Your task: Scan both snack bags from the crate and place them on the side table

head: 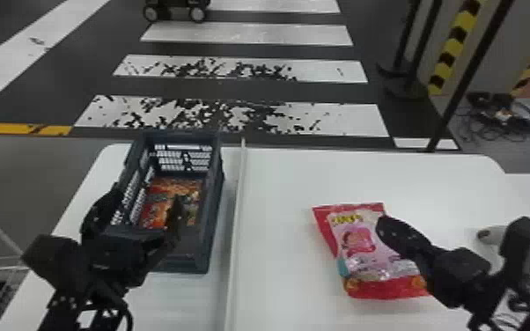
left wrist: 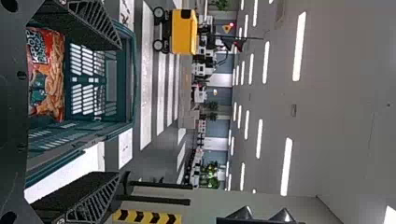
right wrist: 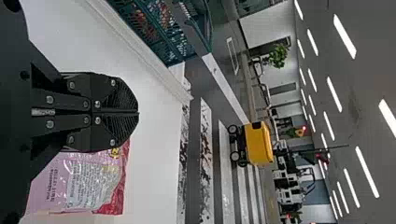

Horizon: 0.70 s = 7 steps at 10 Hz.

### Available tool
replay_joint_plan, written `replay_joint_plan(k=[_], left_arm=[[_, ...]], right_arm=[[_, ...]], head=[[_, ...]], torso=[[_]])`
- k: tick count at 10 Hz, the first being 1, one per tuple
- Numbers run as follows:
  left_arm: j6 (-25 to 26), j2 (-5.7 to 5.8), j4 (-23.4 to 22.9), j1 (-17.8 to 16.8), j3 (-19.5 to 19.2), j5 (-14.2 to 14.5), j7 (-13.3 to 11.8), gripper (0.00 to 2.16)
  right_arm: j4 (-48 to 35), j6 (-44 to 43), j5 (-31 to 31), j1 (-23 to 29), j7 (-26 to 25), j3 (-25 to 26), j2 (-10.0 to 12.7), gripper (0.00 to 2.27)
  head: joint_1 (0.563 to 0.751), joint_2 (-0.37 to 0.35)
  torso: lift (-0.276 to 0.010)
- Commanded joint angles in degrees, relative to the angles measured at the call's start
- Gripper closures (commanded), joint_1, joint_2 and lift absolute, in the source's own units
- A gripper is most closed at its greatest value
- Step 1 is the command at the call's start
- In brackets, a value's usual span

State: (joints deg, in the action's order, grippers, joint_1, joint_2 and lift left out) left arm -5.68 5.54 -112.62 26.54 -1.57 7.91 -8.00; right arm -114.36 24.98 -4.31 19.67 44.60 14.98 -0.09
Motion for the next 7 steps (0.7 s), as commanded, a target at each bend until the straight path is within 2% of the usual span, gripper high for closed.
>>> replay_joint_plan(k=[1, 4, 7], left_arm=[[0.02, 0.0, -0.06, -0.09, -0.01, 0.0, 0.0, 0.03], [0.37, 0.09, -0.06, -0.09, -0.01, 0.17, 0.0, 0.03], [1.25, 0.18, -0.32, -0.09, 0.07, 0.17, 0.0, 0.03]], right_arm=[[5.2, -0.23, 1.06, -4.29, 1.63, -0.39, 0.14, 2.22], [13.29, 0.3, 6.07, -11.06, 4.62, -1.54, 0.14, 2.22], [18.04, 2.06, 8.62, -13.35, 6.29, -3.12, 0.14, 2.22]], head=[[0.695, 0.019], [0.695, 0.031], [0.695, 0.048]], torso=[[-0.098], [-0.098], [-0.098]])
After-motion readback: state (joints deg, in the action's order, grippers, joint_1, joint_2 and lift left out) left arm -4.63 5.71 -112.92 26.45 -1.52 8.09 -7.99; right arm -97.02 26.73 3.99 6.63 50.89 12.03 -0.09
